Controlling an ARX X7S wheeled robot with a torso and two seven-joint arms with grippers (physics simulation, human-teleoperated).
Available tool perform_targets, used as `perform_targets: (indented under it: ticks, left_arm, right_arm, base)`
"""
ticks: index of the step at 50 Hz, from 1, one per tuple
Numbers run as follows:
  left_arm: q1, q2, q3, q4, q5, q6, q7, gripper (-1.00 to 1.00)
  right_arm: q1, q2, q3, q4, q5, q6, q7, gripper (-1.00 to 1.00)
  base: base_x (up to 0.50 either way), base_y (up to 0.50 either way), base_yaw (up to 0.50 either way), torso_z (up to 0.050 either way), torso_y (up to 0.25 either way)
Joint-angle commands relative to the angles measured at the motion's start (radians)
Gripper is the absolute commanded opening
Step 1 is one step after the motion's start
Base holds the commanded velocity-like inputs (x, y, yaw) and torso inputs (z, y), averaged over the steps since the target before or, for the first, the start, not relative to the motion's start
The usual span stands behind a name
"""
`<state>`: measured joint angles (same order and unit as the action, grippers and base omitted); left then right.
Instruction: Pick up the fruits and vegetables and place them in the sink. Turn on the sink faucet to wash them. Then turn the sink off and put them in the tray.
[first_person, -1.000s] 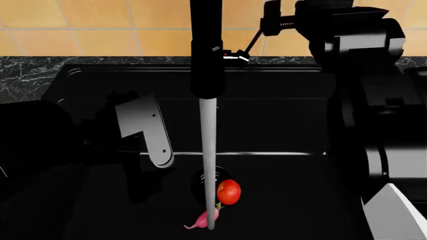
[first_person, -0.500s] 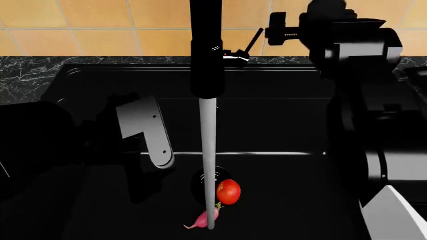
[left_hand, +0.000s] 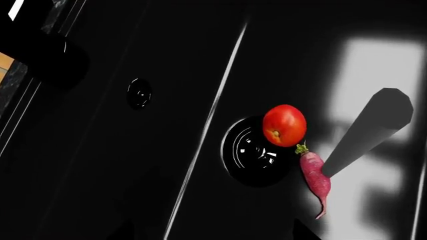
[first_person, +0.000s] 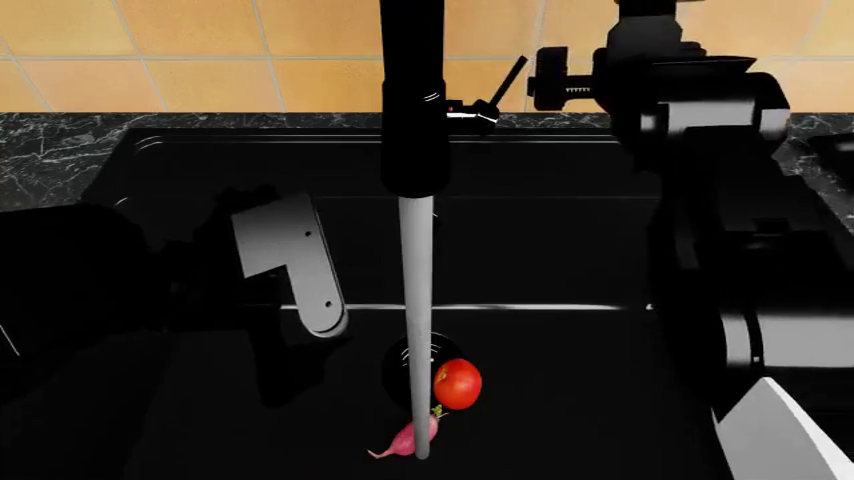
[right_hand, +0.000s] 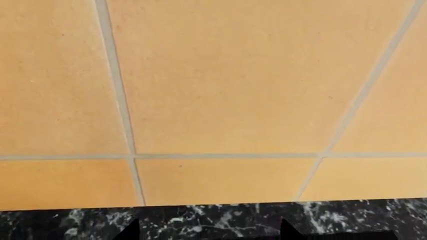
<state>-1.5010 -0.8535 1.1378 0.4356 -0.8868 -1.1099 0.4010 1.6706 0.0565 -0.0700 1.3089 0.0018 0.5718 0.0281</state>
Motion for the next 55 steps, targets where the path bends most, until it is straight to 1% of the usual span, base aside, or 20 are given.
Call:
perform_targets:
  ticks: [1,15,24,33,44,47,50,53,55]
  left_arm:
    - [0.001,-0.004,0.0,0.001,-0.001,0.004,0.0,1.0]
    - [0.007,-0.014,0.002,0.003,0.004,0.019,0.002,1.0]
    - [0.009,-0.015,0.004,0.003,0.007,0.023,0.002,1.0]
    - [0.009,-0.017,0.005,0.003,0.007,0.026,0.002,1.0]
    - [0.007,-0.021,0.004,0.009,0.003,0.023,0.0,1.0]
    - [0.009,-0.019,0.006,0.009,0.005,0.025,-0.001,1.0]
    - [0.01,-0.016,0.008,0.007,0.006,0.026,0.0,1.0]
    - [0.014,-0.012,0.013,0.001,0.011,0.031,0.002,1.0]
    - [0.018,-0.009,0.018,-0.005,0.017,0.037,0.005,1.0]
  right_arm:
    - [-0.009,-0.015,-0.001,0.0,0.002,-0.003,-0.011,1.0]
    - [-0.014,-0.045,-0.018,0.0,0.002,-0.008,-0.025,1.0]
    - [-0.002,-0.055,-0.067,0.0,0.031,-0.037,-0.035,1.0]
    - [0.014,-0.056,-0.211,0.0,0.164,-0.066,-0.052,1.0]
    - [0.023,-0.056,-0.511,0.0,0.44,-0.093,-0.131,1.0]
    - [0.027,-0.056,-0.558,0.0,0.477,-0.099,-0.143,1.0]
    - [0.032,-0.056,-0.566,0.0,0.476,-0.1,-0.147,1.0]
    - [0.031,-0.056,-0.522,0.0,0.422,-0.099,-0.139,1.0]
    - [0.035,-0.056,-0.459,0.0,0.347,-0.092,-0.131,1.0]
  base:
    - [0.0,0.0,0.0,0.0,0.0]
    - [0.0,0.0,0.0,0.0,0.0]
    - [0.0,0.0,0.0,0.0,0.0]
    - [0.0,0.0,0.0,0.0,0.0]
    - [0.0,0.0,0.0,0.0,0.0]
    - [0.0,0.0,0.0,0.0,0.0]
    - [0.0,0.0,0.0,0.0,0.0]
    - [0.0,0.0,0.0,0.0,0.0]
    - [0.0,0.0,0.0,0.0,0.0]
